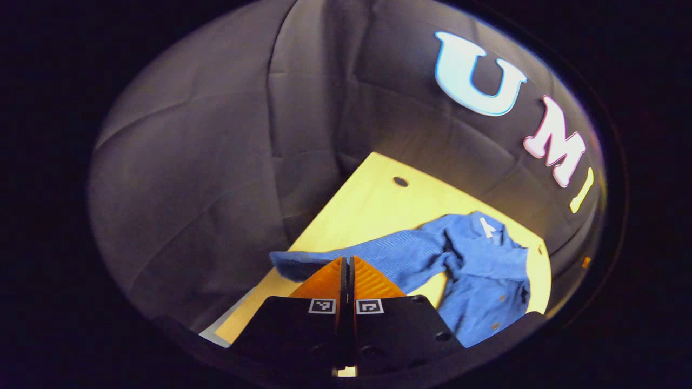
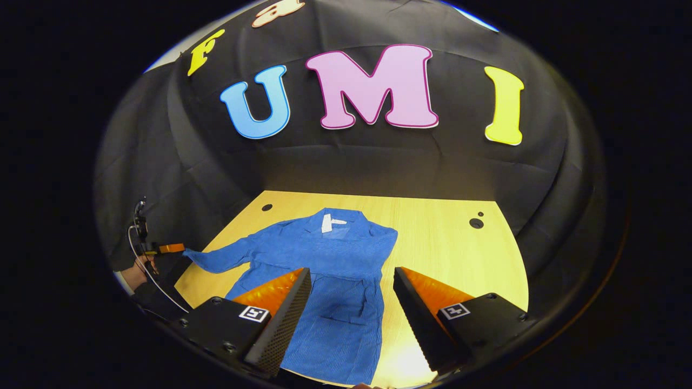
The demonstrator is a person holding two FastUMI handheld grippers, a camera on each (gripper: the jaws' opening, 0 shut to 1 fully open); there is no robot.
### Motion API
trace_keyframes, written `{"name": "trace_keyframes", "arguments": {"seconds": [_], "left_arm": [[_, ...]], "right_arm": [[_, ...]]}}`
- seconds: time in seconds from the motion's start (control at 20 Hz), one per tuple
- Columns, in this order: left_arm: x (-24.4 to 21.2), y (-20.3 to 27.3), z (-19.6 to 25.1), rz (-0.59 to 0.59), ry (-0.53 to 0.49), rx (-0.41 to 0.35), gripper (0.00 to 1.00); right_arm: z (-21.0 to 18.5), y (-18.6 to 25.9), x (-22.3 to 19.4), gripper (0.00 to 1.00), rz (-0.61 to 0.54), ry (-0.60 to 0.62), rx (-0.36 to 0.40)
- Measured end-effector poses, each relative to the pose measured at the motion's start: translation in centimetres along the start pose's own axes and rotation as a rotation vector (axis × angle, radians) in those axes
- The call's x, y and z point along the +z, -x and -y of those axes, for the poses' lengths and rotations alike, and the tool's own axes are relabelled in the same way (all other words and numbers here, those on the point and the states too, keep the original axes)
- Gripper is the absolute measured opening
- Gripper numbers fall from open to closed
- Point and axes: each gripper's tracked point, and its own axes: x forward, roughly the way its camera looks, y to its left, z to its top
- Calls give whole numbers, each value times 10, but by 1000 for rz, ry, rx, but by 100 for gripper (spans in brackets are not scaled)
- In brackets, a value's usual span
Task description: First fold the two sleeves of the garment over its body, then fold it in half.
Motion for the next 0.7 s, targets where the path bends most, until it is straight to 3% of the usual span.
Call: {"name": "trace_keyframes", "arguments": {"seconds": [0.4, 0.6, 0.7], "left_arm": [[80, 27, 192, 70, -192, -255, 0], [85, 2, 325, 123, -296, -381, 0], [61, -11, 391, 80, -335, -445, 0]], "right_arm": [[40, 24, -16, 98, 18, -52, -38], [64, 35, -30, 98, 9, -99, -66], [75, 32, -41, 98, -10, -96, -85]]}}
